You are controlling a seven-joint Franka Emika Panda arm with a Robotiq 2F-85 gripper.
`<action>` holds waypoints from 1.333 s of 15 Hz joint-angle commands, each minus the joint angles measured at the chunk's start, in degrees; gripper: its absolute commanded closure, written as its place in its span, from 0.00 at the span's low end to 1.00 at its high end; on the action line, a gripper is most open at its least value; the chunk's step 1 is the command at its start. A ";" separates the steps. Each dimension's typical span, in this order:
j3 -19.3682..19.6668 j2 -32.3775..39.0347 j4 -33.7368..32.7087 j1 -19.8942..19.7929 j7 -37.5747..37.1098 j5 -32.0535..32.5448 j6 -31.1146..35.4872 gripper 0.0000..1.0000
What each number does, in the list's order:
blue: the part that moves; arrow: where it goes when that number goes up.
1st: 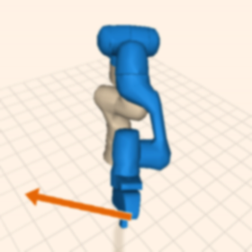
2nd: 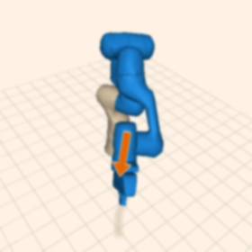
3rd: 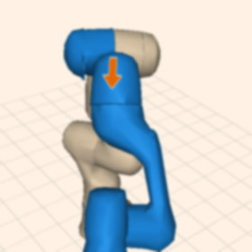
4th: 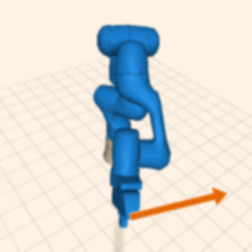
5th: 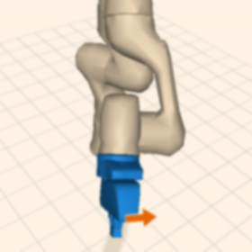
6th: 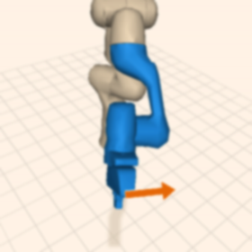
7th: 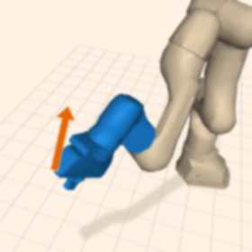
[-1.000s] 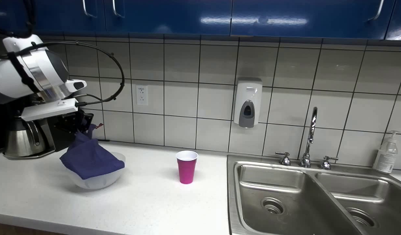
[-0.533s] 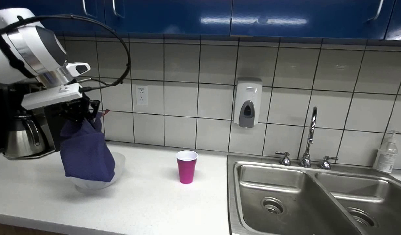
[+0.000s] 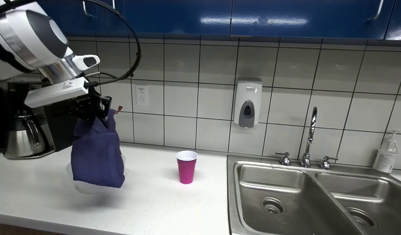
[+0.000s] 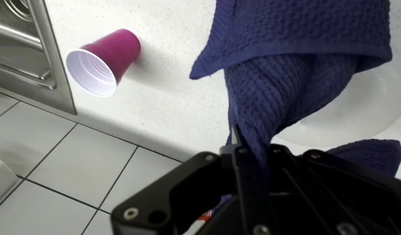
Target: Remove the blue towel from the clear bowl and put it on the countertop
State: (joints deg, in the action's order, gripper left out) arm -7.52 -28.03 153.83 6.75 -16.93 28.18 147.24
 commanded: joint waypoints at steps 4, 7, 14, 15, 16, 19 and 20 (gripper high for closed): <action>-0.32 -5.23 6.71 -9.35 1.62 0.07 -0.44 0.99; -0.12 -1.98 5.00 -13.84 1.35 1.60 -0.01 0.99; -0.80 4.28 4.88 -20.98 -2.43 8.60 3.63 0.99; -0.76 5.78 4.63 -21.35 -2.97 9.51 4.10 0.99; -0.64 7.51 4.24 -21.64 -3.61 10.43 4.62 0.99; -0.31 12.29 2.86 -22.34 -6.63 14.25 5.74 0.99; -0.08 13.78 2.21 -22.46 -7.78 15.86 5.91 0.99</action>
State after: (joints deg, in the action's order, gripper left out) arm -6.94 -19.09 158.59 -13.92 -20.51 39.24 151.75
